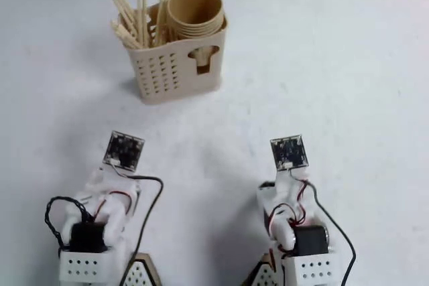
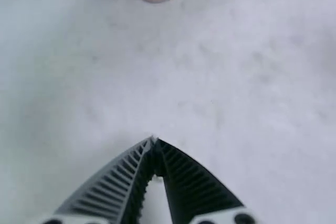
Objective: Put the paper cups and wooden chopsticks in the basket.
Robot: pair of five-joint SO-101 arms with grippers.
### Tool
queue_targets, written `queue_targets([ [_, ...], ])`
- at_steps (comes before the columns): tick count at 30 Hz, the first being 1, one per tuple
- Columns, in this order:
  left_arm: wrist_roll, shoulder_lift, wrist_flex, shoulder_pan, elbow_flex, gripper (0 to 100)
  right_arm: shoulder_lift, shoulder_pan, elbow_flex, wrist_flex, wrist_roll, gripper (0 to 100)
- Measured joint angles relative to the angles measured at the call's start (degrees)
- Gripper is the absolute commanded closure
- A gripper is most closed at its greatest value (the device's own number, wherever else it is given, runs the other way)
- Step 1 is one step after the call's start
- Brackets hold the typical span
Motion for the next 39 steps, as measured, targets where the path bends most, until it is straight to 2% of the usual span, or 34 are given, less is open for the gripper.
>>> queue_targets([
  [8,0.0,0.0,5.6,0.0,0.0,98,0.0,0.0,0.0,1.4,0.0,98.1],
  [39,0.0,-0.1,7.2,0.0,0.0,98,0.0,0.0,0.0,1.4,0.0,98.1],
])
